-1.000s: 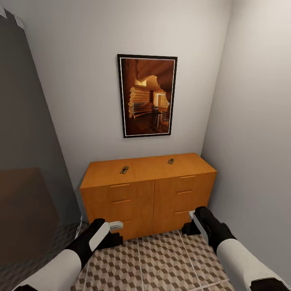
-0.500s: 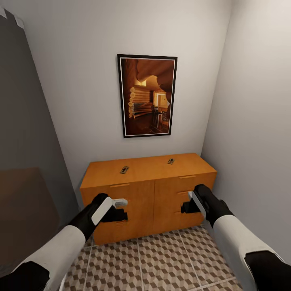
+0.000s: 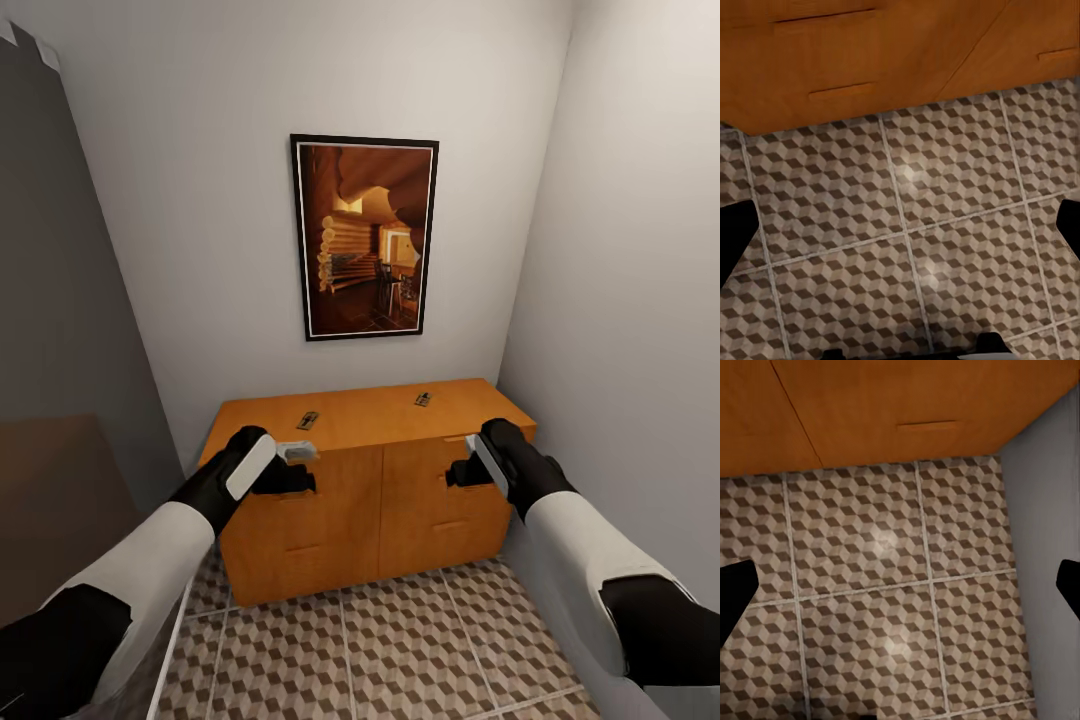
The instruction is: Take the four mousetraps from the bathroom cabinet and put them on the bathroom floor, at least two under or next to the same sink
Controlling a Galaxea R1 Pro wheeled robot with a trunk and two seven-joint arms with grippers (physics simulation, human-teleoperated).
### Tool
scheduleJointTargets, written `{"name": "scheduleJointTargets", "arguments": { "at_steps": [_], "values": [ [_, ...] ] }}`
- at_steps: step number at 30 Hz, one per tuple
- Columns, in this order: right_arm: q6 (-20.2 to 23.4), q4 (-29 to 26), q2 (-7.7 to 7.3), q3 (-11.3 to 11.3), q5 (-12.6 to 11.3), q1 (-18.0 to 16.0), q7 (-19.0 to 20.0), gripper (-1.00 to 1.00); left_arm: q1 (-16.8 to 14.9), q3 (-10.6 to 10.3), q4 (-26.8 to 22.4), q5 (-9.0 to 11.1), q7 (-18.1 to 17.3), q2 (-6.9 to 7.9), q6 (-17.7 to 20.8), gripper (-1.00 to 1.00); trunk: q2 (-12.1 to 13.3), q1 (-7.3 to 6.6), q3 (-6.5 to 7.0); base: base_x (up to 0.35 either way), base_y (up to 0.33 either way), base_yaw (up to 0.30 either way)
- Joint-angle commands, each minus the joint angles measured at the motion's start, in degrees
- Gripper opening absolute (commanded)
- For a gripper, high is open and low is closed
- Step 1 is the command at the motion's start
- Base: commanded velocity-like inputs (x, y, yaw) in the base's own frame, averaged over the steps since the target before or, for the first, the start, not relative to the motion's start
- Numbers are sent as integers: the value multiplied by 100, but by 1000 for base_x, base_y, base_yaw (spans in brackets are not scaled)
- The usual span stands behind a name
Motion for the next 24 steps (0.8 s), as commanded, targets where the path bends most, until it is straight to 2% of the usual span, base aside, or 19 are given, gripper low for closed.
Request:
{"name": "scheduleJointTargets", "arguments": {
  "at_steps": [1,14,24],
  "values": [
    [25,-5,-8,35,-6,-7,7,100,-9,-17,-4,62,57,2,9,100,-12,4,-14,0,0,0],
    [25,287,-8,35,-9,-603,2,100,-1108,-16,442,74,23,58,71,100,-12,4,-14,0,0,0],
    [25,308,-2,35,-12,-778,0,100,-1801,-51,559,64,-74,70,103,100,-12,4,-14,0,0,0]
  ]
}}
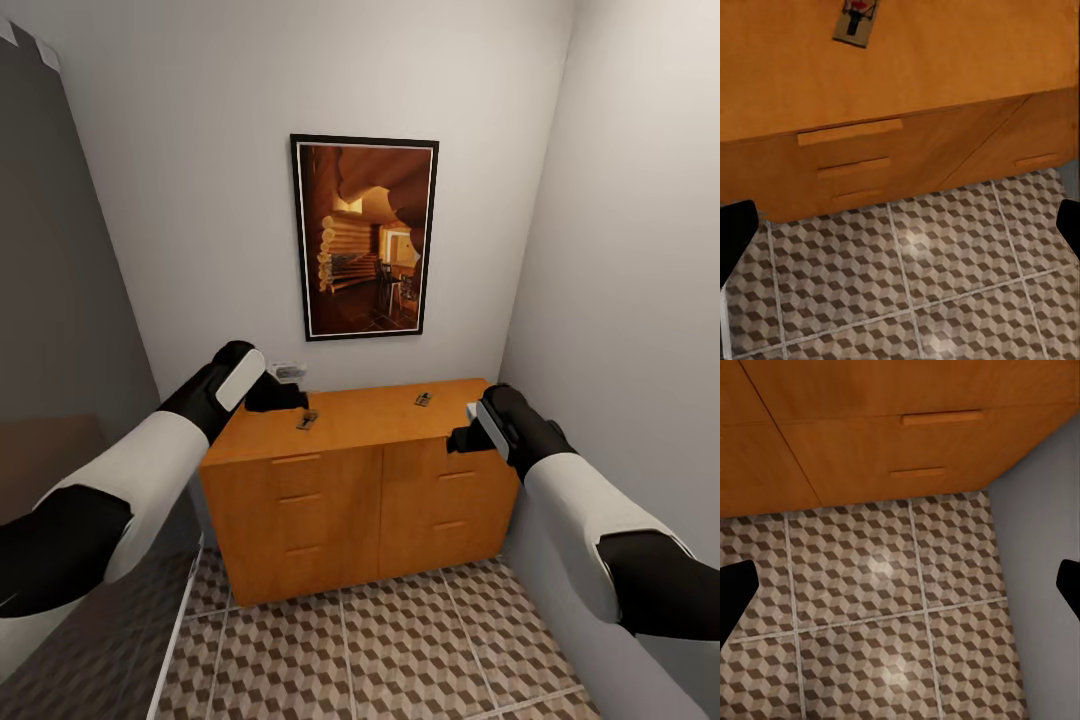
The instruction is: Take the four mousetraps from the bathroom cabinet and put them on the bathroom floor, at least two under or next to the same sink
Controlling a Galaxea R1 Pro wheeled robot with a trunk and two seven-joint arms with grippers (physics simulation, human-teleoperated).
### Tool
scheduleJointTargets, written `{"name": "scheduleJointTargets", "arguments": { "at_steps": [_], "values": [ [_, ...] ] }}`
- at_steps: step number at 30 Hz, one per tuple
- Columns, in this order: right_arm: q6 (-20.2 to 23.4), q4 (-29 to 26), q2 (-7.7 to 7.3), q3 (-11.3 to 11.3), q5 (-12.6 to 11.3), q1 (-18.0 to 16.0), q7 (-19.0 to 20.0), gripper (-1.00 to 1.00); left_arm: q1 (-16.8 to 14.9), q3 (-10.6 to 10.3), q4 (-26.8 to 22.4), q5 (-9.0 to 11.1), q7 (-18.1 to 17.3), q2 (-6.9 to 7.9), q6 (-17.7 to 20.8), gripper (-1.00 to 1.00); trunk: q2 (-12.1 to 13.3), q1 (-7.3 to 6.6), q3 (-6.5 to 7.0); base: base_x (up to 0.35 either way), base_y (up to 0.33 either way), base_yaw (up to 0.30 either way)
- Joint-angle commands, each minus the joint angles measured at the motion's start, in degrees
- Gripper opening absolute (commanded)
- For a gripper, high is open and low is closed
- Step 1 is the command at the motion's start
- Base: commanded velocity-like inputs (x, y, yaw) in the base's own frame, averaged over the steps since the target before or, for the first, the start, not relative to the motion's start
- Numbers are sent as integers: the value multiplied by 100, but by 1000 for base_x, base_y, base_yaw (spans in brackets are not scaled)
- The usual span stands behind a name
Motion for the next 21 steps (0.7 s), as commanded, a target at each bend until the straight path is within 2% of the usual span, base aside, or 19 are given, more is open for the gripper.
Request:
{"name": "scheduleJointTargets", "arguments": {
  "at_steps": [1,2,6,7,12,21],
  "values": [
    [25,-5,-7,39,-7,-21,7,100,-33,-31,9,56,13,3,9,100,-12,4,-14,0,0,0],
    [25,-5,-2,39,-7,-86,7,100,-105,-353,44,23,-371,22,3,100,-12,4,-14,0,0,0],
    [25,-5,13,42,-7,-140,12,100,-119,-652,73,7,-817,63,-26,100,-12,4,-14,0,0,0],
    [25,-4,55,45,-7,-185,14,100,-126,-790,214,-19,-1282,133,-124,100,-12,4,-14,0,0,0],
    [25,-4,127,47,-7,-207,12,100,-128,-856,522,-104,-1623,171,-285,100,-12,4,-14,0,0,0],
    [25,-4,175,53,-7,-216,10,100,-130,-890,757,-297,-1818,171,-427,100,-12,4,-14,0,0,0]
  ]
}}
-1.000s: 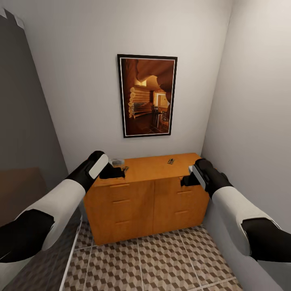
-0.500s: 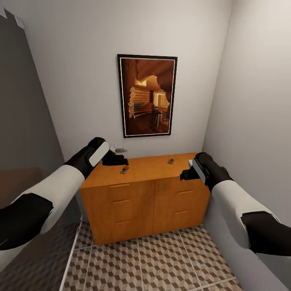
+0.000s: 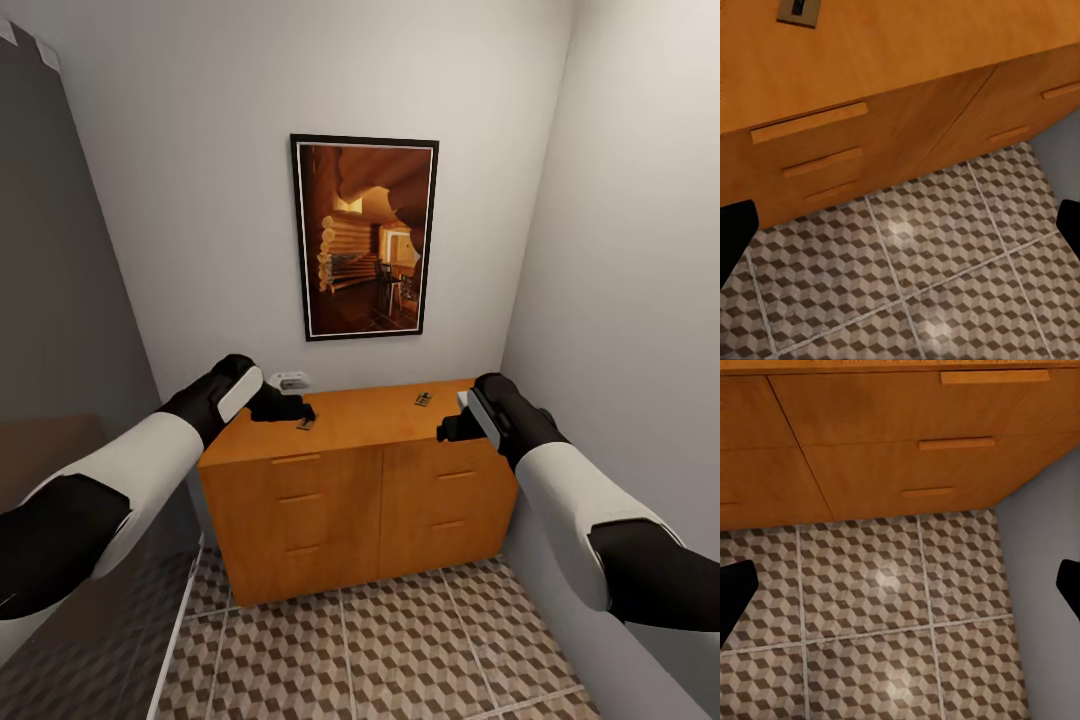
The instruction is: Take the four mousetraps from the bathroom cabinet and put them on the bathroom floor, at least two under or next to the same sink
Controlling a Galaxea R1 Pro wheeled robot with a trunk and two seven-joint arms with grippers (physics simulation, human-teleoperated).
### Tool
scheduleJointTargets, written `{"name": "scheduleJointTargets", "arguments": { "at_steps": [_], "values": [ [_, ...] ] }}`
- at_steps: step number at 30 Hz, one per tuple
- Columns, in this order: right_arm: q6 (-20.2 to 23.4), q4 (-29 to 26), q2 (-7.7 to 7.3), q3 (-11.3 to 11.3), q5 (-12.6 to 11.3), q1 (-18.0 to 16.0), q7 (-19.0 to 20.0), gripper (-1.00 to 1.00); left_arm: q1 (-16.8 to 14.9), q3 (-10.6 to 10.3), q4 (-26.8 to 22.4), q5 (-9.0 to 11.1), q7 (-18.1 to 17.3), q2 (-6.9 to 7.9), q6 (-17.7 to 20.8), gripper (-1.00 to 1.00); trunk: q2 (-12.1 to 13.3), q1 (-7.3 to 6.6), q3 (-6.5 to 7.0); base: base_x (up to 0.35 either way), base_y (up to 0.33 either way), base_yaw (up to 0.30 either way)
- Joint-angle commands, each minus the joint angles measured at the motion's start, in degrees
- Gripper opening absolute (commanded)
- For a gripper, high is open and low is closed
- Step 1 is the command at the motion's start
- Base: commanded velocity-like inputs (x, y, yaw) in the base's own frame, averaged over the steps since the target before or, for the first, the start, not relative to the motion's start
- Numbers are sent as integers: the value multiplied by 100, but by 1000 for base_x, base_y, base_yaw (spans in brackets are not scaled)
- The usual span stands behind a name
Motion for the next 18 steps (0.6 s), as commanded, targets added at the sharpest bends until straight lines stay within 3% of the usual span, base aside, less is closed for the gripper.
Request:
{"name": "scheduleJointTargets", "arguments": {
  "at_steps": [1,12,18],
  "values": [
    [23,-2,0,22,-2,-6,6,100,-7,-40,-3,35,13,7,8,100,-13,3,-13,0,0,0],
    [23,-4,19,25,-2,-7,10,100,-7,-51,19,-112,-28,9,-2,100,-13,3,-13,4,1,0],
    [23,-5,20,25,-2,-7,12,100,-7,-52,20,-146,-44,8,-4,100,-13,3,-13,160,61,0]
  ]
}}
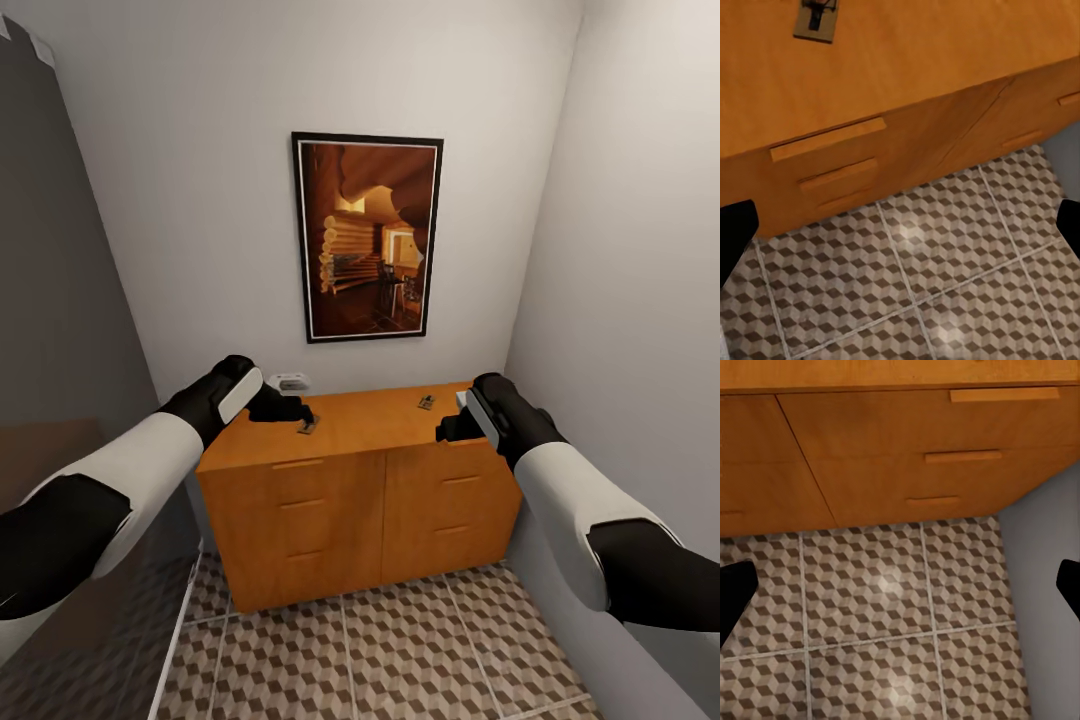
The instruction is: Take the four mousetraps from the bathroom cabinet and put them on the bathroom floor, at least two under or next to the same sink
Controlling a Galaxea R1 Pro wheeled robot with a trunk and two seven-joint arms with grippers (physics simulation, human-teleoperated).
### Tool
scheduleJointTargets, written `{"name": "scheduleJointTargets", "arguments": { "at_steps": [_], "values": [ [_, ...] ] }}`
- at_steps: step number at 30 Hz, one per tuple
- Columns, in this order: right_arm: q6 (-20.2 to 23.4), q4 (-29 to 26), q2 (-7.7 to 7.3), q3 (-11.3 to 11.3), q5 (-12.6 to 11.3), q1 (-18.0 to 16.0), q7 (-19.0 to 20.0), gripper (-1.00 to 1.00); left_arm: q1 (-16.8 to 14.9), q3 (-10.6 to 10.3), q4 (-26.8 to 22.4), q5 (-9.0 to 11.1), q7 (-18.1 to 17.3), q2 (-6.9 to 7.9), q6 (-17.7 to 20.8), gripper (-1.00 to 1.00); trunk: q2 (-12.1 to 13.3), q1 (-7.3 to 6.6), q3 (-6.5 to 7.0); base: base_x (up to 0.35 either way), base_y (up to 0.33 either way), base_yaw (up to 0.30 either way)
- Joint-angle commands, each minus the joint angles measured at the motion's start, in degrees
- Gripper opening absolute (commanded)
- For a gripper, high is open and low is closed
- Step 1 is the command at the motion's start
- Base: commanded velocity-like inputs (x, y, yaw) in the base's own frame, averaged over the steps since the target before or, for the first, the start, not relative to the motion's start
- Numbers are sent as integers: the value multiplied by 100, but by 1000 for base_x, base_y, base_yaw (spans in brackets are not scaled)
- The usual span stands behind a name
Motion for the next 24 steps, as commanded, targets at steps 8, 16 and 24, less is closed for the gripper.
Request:
{"name": "scheduleJointTargets", "arguments": {
  "at_steps": [8,16,24],
  "values": [
    [23,-3,0,27,-2,-7,8,100,-7,-46,-9,-82,-308,4,11,100,-12,6,-13,253,72,0],
    [23,-2,5,32,-2,-7,8,100,-1,-42,-6,-615,-720,2,11,100,-12,6,-13,83,10,0],
    [23,-3,40,36,-2,-7,8,100,0,-40,-2,-965,-1099,-1,11,100,-12,6,-13,18,2,0]
  ]
}}
